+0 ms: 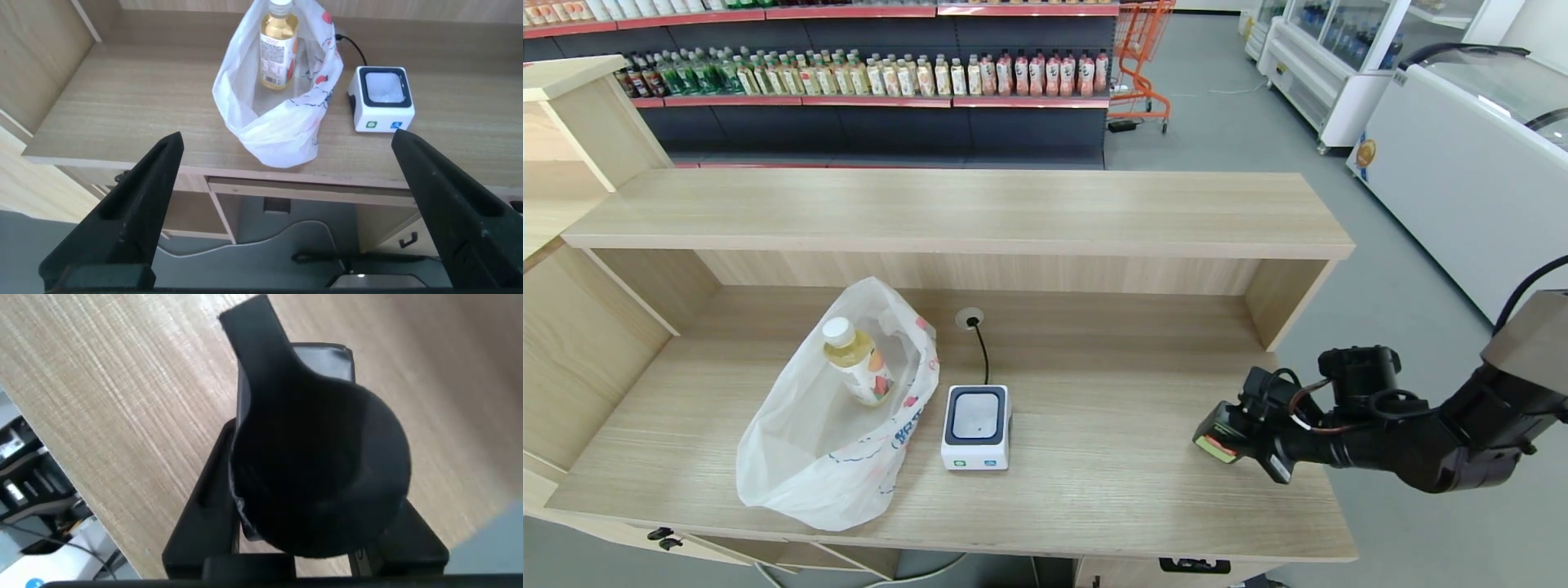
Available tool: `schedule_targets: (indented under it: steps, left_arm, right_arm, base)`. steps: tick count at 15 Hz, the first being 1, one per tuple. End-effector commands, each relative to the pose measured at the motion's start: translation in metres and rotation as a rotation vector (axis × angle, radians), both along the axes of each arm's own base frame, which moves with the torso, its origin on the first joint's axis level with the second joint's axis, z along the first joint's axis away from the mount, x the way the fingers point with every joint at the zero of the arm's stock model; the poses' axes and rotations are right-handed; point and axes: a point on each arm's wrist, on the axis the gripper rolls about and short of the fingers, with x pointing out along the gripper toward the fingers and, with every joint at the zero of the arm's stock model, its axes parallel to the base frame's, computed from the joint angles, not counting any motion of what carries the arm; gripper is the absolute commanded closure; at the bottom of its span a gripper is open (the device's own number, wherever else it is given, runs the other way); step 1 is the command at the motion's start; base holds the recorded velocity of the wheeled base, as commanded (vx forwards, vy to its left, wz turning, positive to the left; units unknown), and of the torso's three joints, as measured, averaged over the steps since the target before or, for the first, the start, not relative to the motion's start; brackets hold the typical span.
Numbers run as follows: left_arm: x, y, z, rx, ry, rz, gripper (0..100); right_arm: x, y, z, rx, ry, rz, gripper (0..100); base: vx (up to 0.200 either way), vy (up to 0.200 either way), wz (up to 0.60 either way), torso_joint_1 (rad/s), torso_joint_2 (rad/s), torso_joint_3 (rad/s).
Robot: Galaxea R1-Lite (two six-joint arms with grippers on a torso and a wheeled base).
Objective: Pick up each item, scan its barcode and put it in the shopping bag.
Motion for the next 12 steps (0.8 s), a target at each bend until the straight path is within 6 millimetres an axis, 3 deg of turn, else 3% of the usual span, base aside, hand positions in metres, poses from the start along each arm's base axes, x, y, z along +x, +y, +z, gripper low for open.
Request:
schedule_targets:
  steps: [1, 2, 3, 4, 6, 7, 9, 12]
  left_arm:
    - [0.000, 0.000, 0.000, 0.000, 0.000, 0.000, 0]
    - [0.000, 0.000, 0.000, 0.000, 0.000, 0.000, 0]
    - [0.000, 0.000, 0.000, 0.000, 0.000, 0.000, 0]
    - [0.000, 0.000, 0.000, 0.000, 0.000, 0.000, 0]
    - [0.000, 0.000, 0.000, 0.000, 0.000, 0.000, 0]
    - [0.000, 0.000, 0.000, 0.000, 0.000, 0.000, 0]
    - [0.000, 0.000, 0.000, 0.000, 0.000, 0.000, 0]
    - [0.000, 0.000, 0.000, 0.000, 0.000, 0.000, 0]
  right_arm:
    - [-0.031, -0.027, 0.035, 0.011, -0.122, -0.086, 100]
    - [-0.053, -0.042, 0.044, 0.008, -0.164, -0.136, 100]
    - [-0.061, -0.047, 0.048, 0.005, -0.186, -0.159, 100]
    - [-0.082, -0.059, 0.068, -0.014, -0.287, -0.203, 100]
    - [-0.093, -0.059, 0.094, -0.037, -0.428, -0.175, 100]
    - [-0.100, -0.055, 0.110, -0.049, -0.578, -0.043, 100]
    - [-0.115, -0.048, 0.124, -0.119, -0.759, 0.256, 100]
    - [-0.126, -0.034, 0.121, -0.293, -1.036, 0.681, 100]
  base:
    - [0.000, 0.000, 0.00, 0.000, 0.00, 0.000]
    - [0.000, 0.000, 0.00, 0.000, 0.00, 0.000]
    - [0.000, 0.000, 0.00, 0.000, 0.00, 0.000]
    - [0.000, 0.000, 0.00, 0.000, 0.00, 0.000]
    - [0.000, 0.000, 0.00, 0.000, 0.00, 0.000]
    - [0.000, 0.000, 0.00, 0.000, 0.00, 0.000]
    - [0.000, 0.000, 0.00, 0.000, 0.00, 0.000]
    - [0.000, 0.000, 0.00, 0.000, 0.00, 0.000]
